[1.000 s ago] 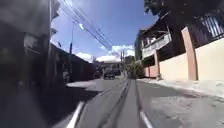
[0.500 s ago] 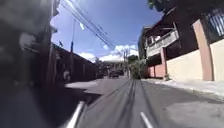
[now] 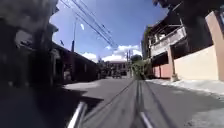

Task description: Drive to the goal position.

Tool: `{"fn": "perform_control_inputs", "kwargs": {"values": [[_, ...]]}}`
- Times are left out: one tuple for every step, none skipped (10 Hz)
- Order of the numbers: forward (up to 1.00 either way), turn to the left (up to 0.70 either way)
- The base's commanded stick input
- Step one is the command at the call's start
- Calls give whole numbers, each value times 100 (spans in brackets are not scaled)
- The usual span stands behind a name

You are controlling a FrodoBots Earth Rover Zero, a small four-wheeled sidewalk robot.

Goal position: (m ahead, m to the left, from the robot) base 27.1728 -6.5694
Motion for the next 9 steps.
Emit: {"fn": "perform_control_inputs", "kwargs": {"values": [[100,0],[100,0],[100,0],[100,0],[100,0],[100,0],[100,0],[100,0],[100,0]]}}
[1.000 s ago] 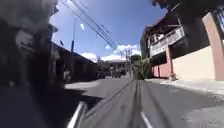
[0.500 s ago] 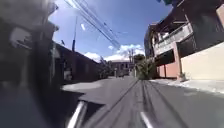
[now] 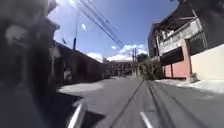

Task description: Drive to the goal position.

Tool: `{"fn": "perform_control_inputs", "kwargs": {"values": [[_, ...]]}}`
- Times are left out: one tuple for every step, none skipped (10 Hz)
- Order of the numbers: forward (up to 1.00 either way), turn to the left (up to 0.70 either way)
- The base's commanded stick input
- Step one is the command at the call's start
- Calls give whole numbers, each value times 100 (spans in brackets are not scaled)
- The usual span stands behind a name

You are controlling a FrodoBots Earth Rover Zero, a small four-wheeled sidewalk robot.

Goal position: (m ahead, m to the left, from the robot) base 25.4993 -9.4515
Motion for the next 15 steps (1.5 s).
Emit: {"fn": "perform_control_inputs", "kwargs": {"values": [[100,0],[100,16],[100,-4],[100,-38],[100,-40],[100,-40],[100,-40],[100,-40],[100,-40],[100,-40],[100,-40],[100,-40],[100,-14],[100,22],[100,24]]}}
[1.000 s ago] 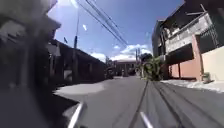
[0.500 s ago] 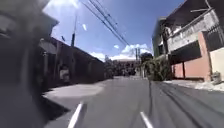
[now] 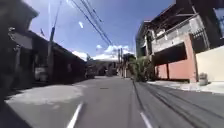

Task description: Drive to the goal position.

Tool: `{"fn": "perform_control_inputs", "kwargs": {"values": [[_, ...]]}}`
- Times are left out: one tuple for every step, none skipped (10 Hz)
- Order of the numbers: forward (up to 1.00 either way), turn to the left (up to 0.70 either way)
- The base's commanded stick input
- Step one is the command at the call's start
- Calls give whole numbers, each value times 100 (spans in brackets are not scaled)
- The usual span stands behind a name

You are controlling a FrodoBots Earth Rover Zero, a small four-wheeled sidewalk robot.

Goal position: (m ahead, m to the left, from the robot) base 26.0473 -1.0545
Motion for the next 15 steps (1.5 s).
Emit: {"fn": "perform_control_inputs", "kwargs": {"values": [[100,24],[100,24],[100,24],[100,24],[100,24],[100,24],[100,23],[100,22],[100,20],[100,13],[100,9],[100,11],[100,-10],[100,-35],[100,-38]]}}
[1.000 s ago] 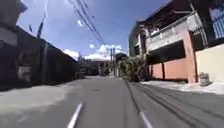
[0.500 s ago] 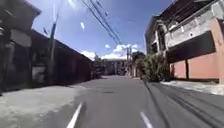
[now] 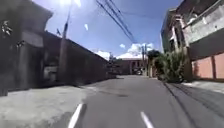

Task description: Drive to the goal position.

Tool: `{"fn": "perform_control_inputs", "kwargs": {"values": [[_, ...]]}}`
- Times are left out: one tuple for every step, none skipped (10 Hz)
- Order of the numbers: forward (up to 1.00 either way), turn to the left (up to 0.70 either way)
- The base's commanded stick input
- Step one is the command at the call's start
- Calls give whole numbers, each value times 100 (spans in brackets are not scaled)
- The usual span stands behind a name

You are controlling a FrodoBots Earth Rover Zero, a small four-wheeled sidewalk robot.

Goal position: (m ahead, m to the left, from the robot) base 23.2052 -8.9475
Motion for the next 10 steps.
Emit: {"fn": "perform_control_inputs", "kwargs": {"values": [[100,-37],[100,-37],[100,-40],[100,-40],[100,-40],[100,-40],[100,-40],[100,-40],[100,-40],[100,-40]]}}
